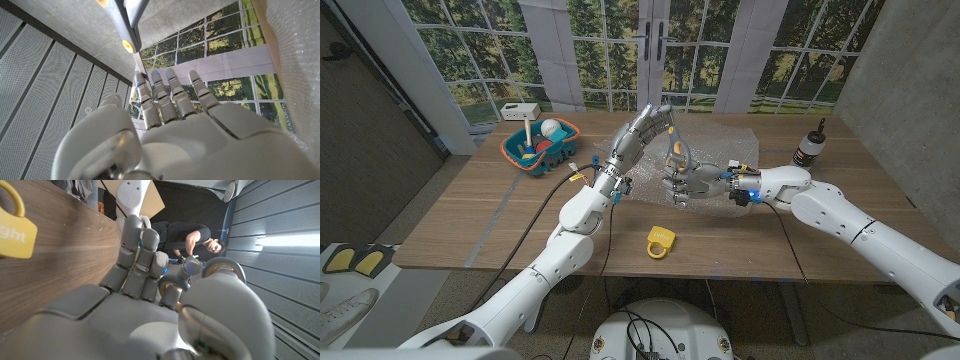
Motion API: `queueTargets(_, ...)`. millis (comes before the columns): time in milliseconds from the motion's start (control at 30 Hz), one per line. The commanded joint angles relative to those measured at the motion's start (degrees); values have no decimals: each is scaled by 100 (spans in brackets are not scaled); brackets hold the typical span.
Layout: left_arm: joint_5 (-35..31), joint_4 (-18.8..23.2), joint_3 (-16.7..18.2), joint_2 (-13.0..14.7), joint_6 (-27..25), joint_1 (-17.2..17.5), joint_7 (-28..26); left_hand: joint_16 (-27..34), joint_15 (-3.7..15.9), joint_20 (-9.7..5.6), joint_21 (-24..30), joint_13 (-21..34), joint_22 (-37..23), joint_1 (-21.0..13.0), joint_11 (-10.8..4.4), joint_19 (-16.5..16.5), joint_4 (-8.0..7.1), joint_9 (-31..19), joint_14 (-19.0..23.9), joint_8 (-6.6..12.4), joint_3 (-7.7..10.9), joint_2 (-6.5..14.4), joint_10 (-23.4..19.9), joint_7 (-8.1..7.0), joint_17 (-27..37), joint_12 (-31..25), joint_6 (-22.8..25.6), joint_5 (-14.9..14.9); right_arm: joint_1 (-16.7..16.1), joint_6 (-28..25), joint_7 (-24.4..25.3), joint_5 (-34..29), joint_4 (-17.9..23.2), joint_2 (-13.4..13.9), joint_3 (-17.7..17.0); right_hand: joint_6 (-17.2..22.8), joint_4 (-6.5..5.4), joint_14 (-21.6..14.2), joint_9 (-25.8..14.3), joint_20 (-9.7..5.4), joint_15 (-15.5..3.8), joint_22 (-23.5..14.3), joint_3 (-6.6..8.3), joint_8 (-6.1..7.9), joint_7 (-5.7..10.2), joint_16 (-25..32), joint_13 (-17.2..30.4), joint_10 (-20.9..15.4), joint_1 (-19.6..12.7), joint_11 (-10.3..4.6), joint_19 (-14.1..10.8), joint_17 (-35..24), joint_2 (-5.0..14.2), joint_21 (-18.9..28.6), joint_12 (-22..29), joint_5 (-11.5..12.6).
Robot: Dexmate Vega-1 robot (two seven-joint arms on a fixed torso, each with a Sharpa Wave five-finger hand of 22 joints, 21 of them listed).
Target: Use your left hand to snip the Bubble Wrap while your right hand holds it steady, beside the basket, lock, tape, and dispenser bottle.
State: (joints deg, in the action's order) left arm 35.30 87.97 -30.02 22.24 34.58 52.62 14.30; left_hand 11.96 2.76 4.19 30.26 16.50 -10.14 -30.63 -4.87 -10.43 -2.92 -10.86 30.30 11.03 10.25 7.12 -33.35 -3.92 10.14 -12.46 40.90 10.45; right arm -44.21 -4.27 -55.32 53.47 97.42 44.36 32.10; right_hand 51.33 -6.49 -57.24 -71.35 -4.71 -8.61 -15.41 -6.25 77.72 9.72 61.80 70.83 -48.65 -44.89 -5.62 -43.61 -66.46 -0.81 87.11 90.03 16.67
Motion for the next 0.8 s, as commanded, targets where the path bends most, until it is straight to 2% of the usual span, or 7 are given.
queueTargets(33, -169, 45, 76, 35, 190, 104, -140, -154, 493, 121, -154, -95, -26, 77, -168, 26, 58, -22, -473, 190, 117, 53, 511, -193, 35, 149, 557, -17, -146, 47, -116, 397, -170, -164, -154, -33, 4, -73, 1, -507, -395, -2, -78, 1282, -139, -41, 11, -288, -14, -493, -53, -19, 7, 22, -17, -9)
queueTargets(267, -194, 83, 152, 68, 283, 219, -260, -201, 389, 226, -343, -197, -43, 141, -222, 186, 158, -9, -1213, 125, 214, 29, 1501, -191, 56, 255, 756, -16, -268, 46, -74, 652, -246, -267, -315, 2, -19, -148, 4, -545, -398, 2, -148, 1285, -122, -100, 9, -327, -38, -503, -76, -39, 8, 36, -14, -4)
queueTargets(367, -229, 105, 185, 74, 337, 280, -333, -207, 285, 346, -479, -266, -55, 183, -110, 346, 228, -4, -1718, 176, 283, 32, 2082, -244, 63, 239, 1101, -8, -297, 42, -36, 677, -242, -274, -359, 3, -27, -156, 3, -557, -398, 15, -174, 1283, -117, -123, 9, -330, -40, -503, -93, -44, 2, 33, -15, -2)
queueTargets(467, -226, 96, 192, 83, 370, 293, -327, -205, 272, 365, -526, -284, -57, 190, -82, 419, 244, -3, -1829, 210, 305, 44, 2156, -255, 64, 216, 1240, -5, -341, 5, 62, 719, -238, -273, -410, 15, -48, -186, 3, -551, -392, -2, -231, 1285, -121, -115, 9, -347, 0, -508, -110, -83, -45, 49, -13, -5)
queueTargets(533, -210, 104, 198, 88, 379, 304, -329, -198, 286, 363, -535, -291, -57, 195, -134, 424, 249, -2, -1858, 211, 315, 52, 2174, -247, 65, 205, 1266, -3, -362, -19, 98, 762, -248, -286, -441, 9, -131, -181, 6, -531, -388, 33, -397, 1277, -144, -176, 11, -354, 193, -498, -137, -70, -179, 26, -15, -16)
queueTargets(667, -211, 104, 203, 106, 404, 321, -321, -189, 311, 348, -550, -298, -58, 201, -151, 445, 252, -1, -1874, 209, 323, 57, 2169, -244, 65, 187, 1286, -2, -443, -20, 328, 757, -166, -252, -532, -165, -191, -126, 20, -517, -393, 77, -527, 1236, -227, -368, 3, -277, 315, -463, -120, 78, -204, -14, -38, 14)
queueTargets(800, -175, 97, 203, 107, 401, 328, -312, -182, 325, 333, -556, -303, -58, 209, -162, 448, 253, -1, -1883, 202, 325, 56, 2163, -224, 66, 175, 1285, -2, -477, -114, 446, 834, -159, -256, -574, -167, -191, -146, 26, -525, -401, 74, -559, 1244, -221, -438, -32, -254, 310, -451, -101, 140, -174, -17, -64, 39)
